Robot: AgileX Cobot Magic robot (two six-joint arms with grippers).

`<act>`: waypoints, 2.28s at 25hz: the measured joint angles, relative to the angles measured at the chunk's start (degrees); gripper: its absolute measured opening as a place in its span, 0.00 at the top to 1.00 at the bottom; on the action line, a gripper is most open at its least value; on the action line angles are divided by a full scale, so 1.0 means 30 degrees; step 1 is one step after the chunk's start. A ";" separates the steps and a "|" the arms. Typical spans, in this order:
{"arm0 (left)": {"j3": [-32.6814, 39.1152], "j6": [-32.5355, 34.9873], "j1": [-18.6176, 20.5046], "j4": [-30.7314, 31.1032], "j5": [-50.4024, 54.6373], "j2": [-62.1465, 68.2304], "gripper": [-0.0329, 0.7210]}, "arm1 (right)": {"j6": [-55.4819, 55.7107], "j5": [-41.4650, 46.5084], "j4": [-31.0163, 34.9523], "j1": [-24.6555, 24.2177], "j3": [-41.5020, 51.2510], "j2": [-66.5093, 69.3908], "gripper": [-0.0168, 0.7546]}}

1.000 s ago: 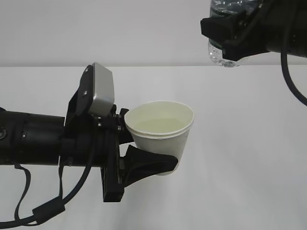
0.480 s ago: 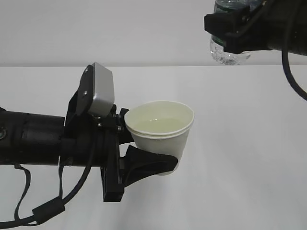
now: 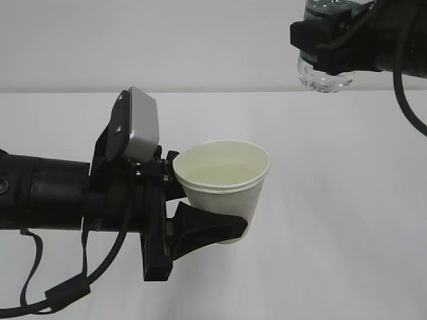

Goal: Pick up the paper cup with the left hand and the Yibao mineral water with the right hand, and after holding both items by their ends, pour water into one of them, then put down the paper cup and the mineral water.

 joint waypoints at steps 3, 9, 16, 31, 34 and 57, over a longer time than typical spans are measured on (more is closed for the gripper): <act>0.0000 0.0000 0.0000 0.0000 0.0000 0.0000 0.40 | 0.0000 0.0117 0.0442 0.0000 0.0000 0.0000 0.45; 0.0000 0.0000 0.0000 0.0000 0.0000 0.0000 0.40 | 0.0000 0.0227 0.0774 0.0000 0.0000 0.0000 0.45; 0.0000 0.0000 0.0000 -0.0039 0.0000 0.0000 0.40 | 0.0000 0.0316 0.0849 0.0000 0.0000 0.0000 0.45; 0.0000 0.1260 0.0000 -0.2044 0.0545 0.0000 0.40 | 0.0000 0.0383 0.0849 0.0000 0.0000 0.0000 0.45; 0.0000 0.1635 0.0000 -0.2715 0.0867 0.0000 0.40 | 0.0000 0.0383 0.0849 0.0000 0.0000 0.0000 0.45; 0.0000 0.3615 0.0000 -0.5867 0.2277 0.0045 0.40 | 0.0000 0.0450 0.0849 0.0000 0.0000 0.0000 0.45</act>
